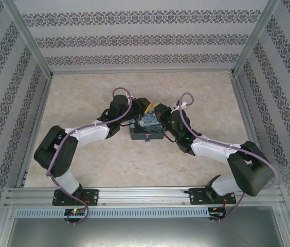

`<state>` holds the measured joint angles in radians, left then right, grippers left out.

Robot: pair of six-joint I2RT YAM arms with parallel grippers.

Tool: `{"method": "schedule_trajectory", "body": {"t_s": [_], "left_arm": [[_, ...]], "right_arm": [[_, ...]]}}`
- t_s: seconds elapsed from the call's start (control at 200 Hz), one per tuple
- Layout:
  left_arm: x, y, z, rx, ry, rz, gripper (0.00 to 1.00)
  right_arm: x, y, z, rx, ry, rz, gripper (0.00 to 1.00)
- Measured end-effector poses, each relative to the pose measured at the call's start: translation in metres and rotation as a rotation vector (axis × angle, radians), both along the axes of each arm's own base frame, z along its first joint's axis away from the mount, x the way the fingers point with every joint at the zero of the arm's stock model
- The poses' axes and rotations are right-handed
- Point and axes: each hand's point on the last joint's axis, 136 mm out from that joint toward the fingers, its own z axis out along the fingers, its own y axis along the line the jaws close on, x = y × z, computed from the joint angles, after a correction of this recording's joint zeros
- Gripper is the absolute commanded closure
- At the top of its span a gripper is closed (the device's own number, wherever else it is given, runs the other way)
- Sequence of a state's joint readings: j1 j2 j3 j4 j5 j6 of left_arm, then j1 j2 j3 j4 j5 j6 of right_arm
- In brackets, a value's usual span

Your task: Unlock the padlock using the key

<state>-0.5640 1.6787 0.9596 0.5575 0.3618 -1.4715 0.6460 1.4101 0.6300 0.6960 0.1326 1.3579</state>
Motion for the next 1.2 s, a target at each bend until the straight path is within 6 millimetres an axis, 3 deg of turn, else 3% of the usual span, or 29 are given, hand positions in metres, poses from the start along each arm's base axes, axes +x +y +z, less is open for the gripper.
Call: {"method": "schedule_trajectory", "body": {"t_s": [0.565,0.719,0.799,0.949,1.039,1.199], "left_arm": [[0.000,-0.003,0.001,-0.004,-0.007,-0.005,0.89],[0.001,-0.005,-0.001,-0.005,-0.003,-0.005,1.00],[0.001,-0.005,-0.001,-0.006,-0.004,-0.004,1.00],[0.001,-0.007,-0.002,-0.002,-0.010,-0.015,1.00],[0.001,-0.005,-0.002,0.021,-0.034,-0.031,1.00],[0.009,0.003,0.002,0.113,-0.111,-0.080,1.00]], "right_arm": [[0.001,0.001,-0.004,-0.002,0.009,-0.001,1.00],[0.001,0.001,-0.007,-0.005,0.014,-0.002,1.00],[0.002,0.001,-0.007,-0.003,0.015,-0.003,1.00],[0.001,-0.005,-0.011,-0.004,0.026,-0.007,0.53],[-0.001,-0.022,-0.017,-0.012,0.042,-0.022,0.42],[0.001,-0.070,-0.016,-0.023,0.052,-0.073,0.36]]}}
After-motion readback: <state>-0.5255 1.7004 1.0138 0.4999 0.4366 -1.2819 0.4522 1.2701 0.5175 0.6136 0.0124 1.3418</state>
